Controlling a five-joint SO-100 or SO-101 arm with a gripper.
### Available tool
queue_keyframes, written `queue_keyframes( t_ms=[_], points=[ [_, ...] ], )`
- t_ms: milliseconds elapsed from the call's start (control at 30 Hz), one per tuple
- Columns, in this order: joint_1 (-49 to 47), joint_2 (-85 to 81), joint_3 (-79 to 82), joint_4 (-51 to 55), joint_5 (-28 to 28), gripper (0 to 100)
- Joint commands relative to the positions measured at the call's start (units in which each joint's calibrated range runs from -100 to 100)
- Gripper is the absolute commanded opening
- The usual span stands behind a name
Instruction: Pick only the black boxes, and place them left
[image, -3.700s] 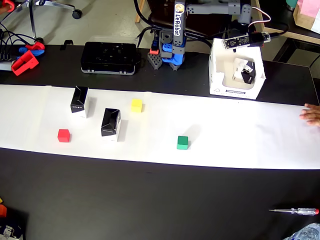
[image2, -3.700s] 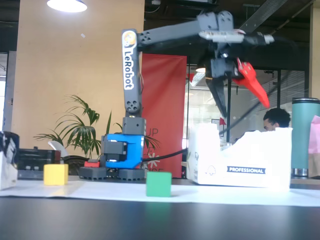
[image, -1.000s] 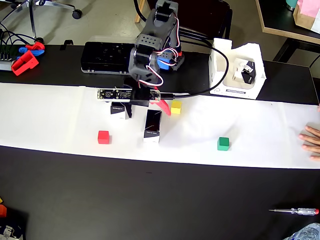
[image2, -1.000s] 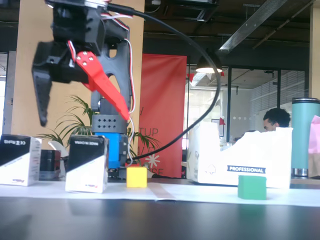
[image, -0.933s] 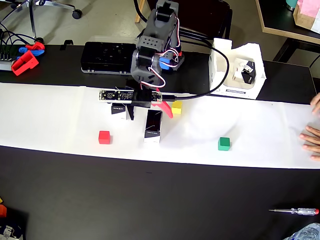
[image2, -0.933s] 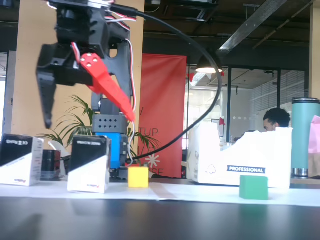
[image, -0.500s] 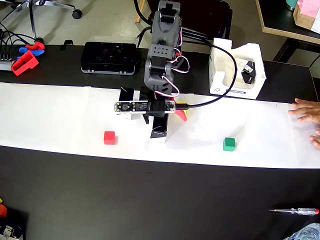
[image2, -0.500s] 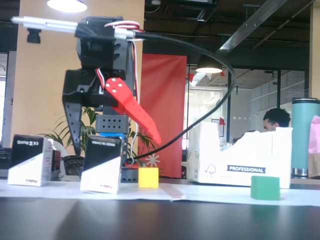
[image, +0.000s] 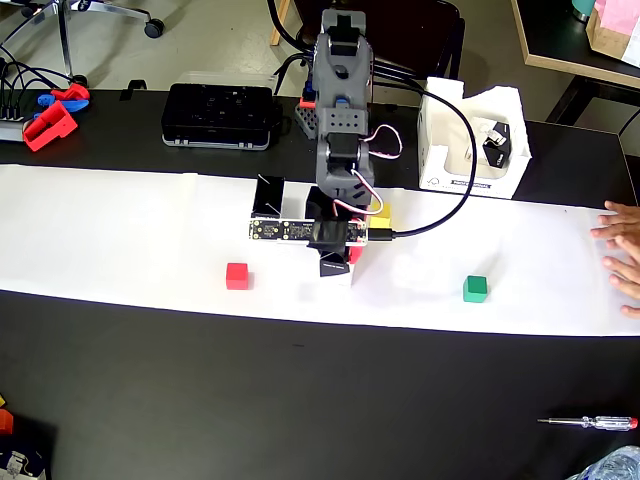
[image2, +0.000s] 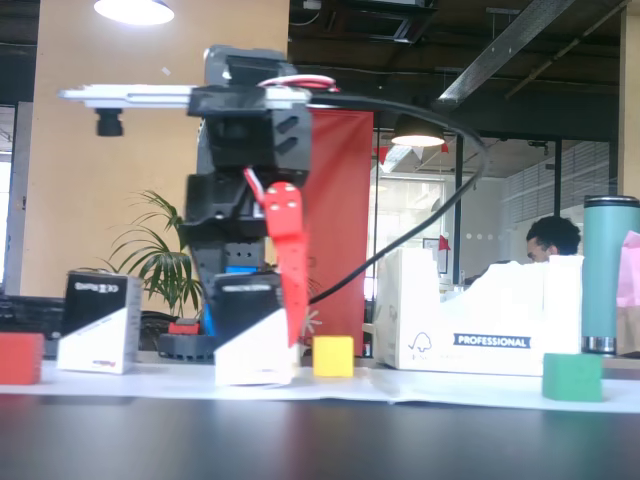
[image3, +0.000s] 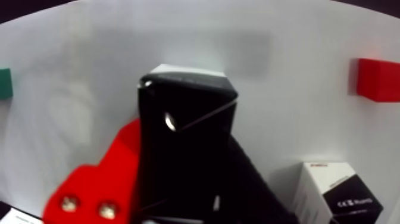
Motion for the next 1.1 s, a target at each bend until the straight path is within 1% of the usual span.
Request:
queue_keyframes(
  t_ms=[0, 133, 267, 467, 633, 800, 1067],
  points=[
    [-4.3, -3.7, -6.1, -0.5, -2.3, 10],
    [-7.2, -10.1, -5.4, 0.6, -2.6, 10],
    [-9.8, -16.3, -6.6, 9.1, -2.6, 10],
    [-16.3, -24.4, -11.0, 21.7, -5.7, 10],
    [-25.6, -28.1, -16.1, 28.7, -9.9, 10],
    [-36.7, -28.9, -20.7, 33.5, -14.3, 10],
    [-53.8, -29.0, -24.0, 36.7, -20.3, 10]
  ],
)
